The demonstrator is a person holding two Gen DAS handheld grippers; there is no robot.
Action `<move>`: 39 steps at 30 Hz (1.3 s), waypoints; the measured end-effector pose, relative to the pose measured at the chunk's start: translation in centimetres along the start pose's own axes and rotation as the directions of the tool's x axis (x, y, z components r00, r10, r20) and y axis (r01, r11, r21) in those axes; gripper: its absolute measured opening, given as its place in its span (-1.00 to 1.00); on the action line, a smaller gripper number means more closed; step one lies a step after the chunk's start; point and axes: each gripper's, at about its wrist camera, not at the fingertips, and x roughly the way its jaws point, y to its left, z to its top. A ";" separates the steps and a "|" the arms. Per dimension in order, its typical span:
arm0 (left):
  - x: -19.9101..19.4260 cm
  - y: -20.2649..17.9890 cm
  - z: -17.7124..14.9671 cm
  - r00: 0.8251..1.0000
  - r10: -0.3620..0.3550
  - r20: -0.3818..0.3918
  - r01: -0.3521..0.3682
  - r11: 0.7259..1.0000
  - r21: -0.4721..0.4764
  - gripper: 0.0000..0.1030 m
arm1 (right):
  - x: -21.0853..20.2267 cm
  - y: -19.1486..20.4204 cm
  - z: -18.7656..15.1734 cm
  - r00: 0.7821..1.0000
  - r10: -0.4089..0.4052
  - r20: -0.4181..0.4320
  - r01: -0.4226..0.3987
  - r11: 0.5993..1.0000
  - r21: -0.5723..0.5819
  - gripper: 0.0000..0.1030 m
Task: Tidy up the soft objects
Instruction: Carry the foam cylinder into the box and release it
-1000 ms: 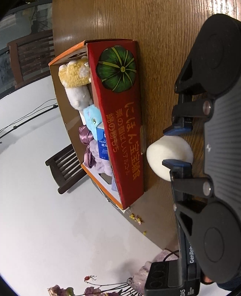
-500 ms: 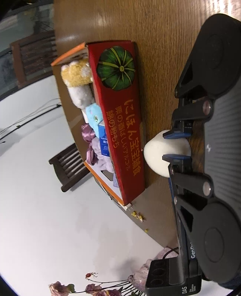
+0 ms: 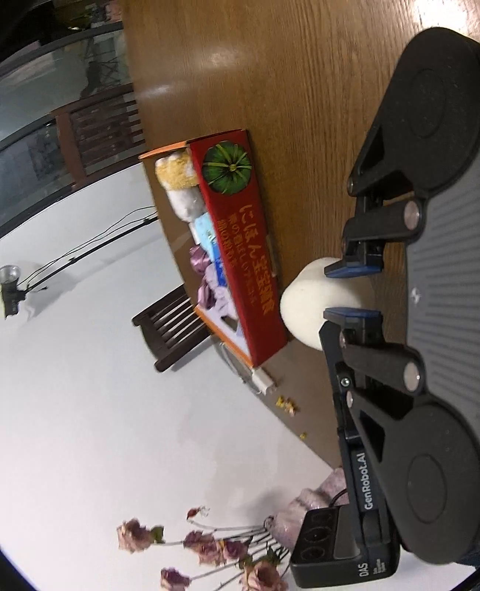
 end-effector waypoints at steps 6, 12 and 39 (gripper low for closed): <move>0.5 -0.8 2.6 0.999 -0.032 0.015 0.032 0.999 0.008 -0.38 | -0.9 0.5 2.5 0.999 -0.004 0.041 0.006 0.999 -0.038 -0.65; 4.3 -1.1 7.8 0.998 -0.057 0.034 0.055 0.997 0.058 -0.38 | 0.1 -0.2 7.5 0.995 -0.056 0.083 0.062 0.996 -0.071 -0.65; 21.5 10.8 17.2 0.972 0.112 -0.205 -0.125 0.991 -0.052 -0.18 | 20.8 -10.6 18.4 0.962 -0.195 -0.192 0.205 0.978 0.033 -0.64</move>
